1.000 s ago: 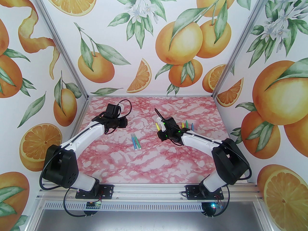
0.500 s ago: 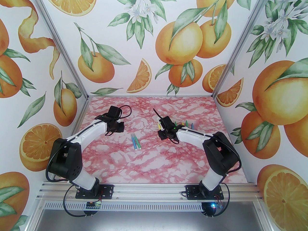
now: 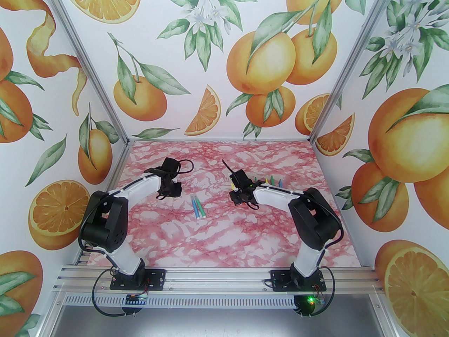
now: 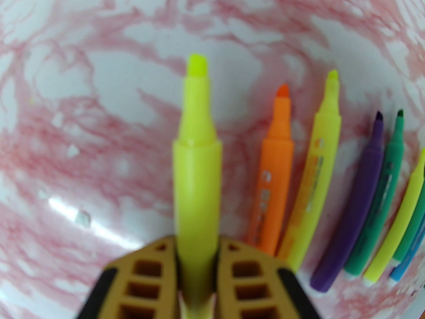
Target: Open the pen caps
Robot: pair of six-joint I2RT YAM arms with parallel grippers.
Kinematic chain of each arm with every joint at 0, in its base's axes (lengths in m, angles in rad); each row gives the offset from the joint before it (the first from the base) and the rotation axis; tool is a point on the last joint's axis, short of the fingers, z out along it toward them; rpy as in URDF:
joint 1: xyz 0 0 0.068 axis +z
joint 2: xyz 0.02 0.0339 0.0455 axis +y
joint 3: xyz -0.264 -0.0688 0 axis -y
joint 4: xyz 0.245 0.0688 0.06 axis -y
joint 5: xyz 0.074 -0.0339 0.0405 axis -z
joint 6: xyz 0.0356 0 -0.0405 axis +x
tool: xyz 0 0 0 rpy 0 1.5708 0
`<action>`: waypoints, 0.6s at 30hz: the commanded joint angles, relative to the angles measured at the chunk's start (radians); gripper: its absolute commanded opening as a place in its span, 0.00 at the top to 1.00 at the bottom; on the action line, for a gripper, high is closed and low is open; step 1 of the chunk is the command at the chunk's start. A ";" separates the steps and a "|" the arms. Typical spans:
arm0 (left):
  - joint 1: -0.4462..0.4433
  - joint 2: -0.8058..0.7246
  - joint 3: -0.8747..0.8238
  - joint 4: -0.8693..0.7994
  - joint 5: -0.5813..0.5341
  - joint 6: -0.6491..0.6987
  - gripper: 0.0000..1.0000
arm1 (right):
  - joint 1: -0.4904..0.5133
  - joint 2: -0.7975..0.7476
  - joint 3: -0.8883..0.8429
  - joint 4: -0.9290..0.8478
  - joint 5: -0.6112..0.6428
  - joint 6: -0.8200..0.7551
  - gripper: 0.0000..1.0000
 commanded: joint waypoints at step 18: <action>0.007 0.156 0.043 -0.011 0.012 0.048 0.89 | -0.003 0.055 0.047 -0.042 0.039 0.019 0.93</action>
